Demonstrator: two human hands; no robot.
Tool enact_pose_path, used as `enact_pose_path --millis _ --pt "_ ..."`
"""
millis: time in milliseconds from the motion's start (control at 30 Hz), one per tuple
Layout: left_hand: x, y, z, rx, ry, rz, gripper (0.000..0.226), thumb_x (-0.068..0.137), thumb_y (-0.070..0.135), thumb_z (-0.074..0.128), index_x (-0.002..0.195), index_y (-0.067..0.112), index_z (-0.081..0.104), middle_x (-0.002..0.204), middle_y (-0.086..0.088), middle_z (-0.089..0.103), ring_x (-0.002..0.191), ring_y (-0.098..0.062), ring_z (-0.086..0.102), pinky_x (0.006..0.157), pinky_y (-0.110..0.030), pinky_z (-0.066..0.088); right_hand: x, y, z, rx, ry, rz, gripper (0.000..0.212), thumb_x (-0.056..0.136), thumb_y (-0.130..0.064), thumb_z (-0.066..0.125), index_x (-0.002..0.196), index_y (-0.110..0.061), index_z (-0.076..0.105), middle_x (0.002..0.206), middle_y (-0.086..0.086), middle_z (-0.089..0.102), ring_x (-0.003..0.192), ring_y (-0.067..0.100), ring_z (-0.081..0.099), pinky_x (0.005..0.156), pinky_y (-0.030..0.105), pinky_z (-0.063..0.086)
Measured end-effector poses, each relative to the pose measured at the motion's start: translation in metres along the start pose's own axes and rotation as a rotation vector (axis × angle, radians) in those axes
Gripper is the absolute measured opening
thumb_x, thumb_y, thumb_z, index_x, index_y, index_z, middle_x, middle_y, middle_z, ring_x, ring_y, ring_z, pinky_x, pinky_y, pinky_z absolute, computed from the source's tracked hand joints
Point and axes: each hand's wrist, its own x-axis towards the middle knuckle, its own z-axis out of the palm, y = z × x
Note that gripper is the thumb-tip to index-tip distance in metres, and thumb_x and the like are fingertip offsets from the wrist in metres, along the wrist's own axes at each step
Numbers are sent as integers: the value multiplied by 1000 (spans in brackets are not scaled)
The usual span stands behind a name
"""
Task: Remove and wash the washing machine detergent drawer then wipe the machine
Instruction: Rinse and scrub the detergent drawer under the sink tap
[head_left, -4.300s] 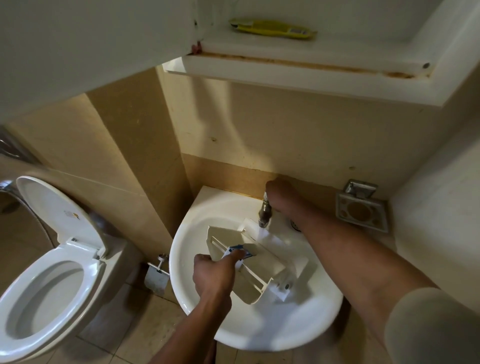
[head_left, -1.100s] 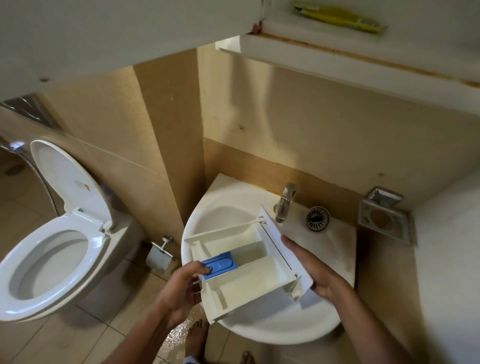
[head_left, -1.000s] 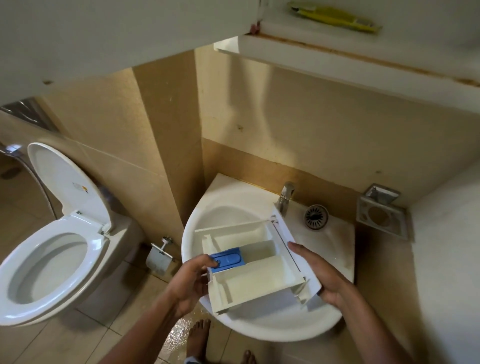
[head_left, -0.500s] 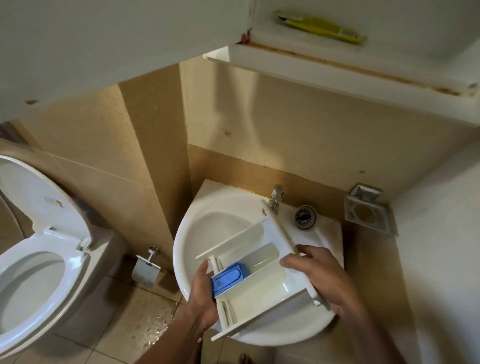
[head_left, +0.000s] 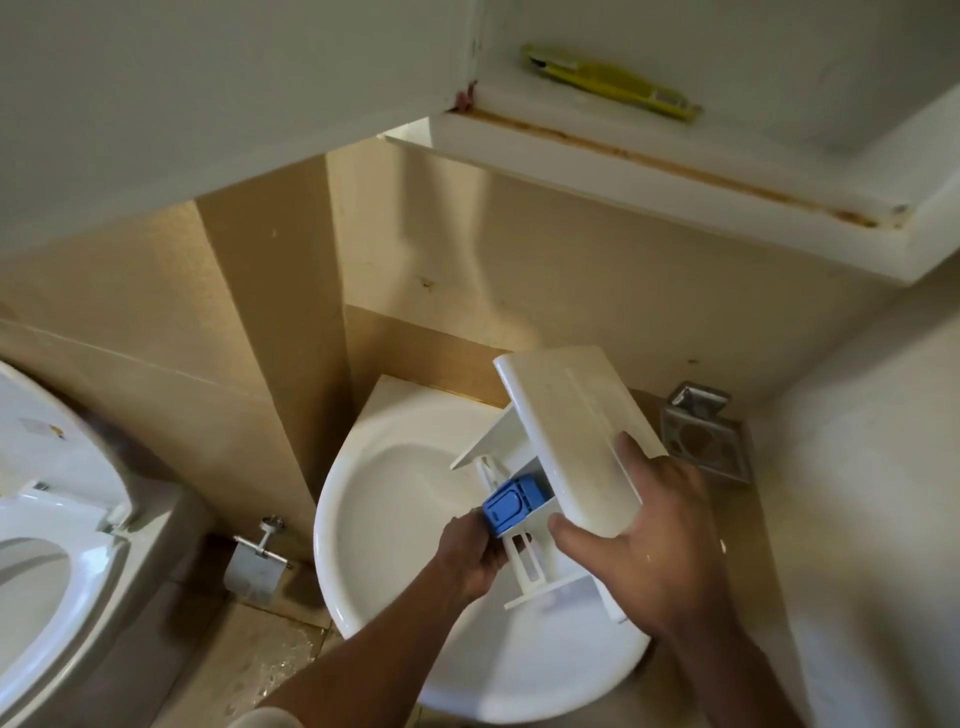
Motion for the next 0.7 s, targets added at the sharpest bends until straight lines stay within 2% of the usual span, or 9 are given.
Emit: enact_pose_path --millis 100,200,267,333,433,567,700 --pt "4 2 3 43 8 10 22 94 -7 56 110 -9 71 85 -19 75 76 -29 71 65 -36 61 -5 7 1 -31 102 -66 100 52 -62 77 136 -13 54 97 -7 50 112 19 41 92 40 46" --pt "9 5 4 70 64 14 15 99 5 58 102 -5 70 86 -18 74 76 -28 72 58 -35 61 -12 11 -1 -62 180 -101 101 49 -64 68 132 -8 57 98 4 60 108 25 45 84 45 51" --pt "11 7 5 90 67 4 28 105 21 53 105 -2 68 93 -17 73 82 -28 72 61 -39 62 -15 13 0 -59 207 -116 100 48 -60 71 130 -4 58 97 8 62 104 27 47 81 48 52" --pt "11 10 9 90 31 -9 40 109 33 42 105 0 65 91 -14 72 80 -27 71 61 -39 59 -19 15 2 -48 223 -98 101 44 -55 76 129 -2 59 98 11 64 102 29 48 81 51 53" --pt "10 10 14 82 -17 -1 41 110 34 38 107 2 64 92 -15 72 75 -26 69 60 -37 58 -24 18 10 -73 233 -81 102 40 -51 78 127 -1 59 99 14 64 101 34 50 82 54 52" --pt "13 5 12 88 -37 -10 36 107 31 47 113 2 67 97 -16 72 80 -27 68 64 -37 57 -32 23 27 -28 208 27 108 37 -46 92 130 -5 57 105 13 62 101 34 52 82 54 53" --pt "15 5 6 73 -103 -32 43 108 40 42 117 3 64 108 -18 71 92 -29 68 84 -42 57 -46 21 42 10 224 175 113 34 -48 95 132 -10 54 114 11 60 104 33 51 86 54 51"
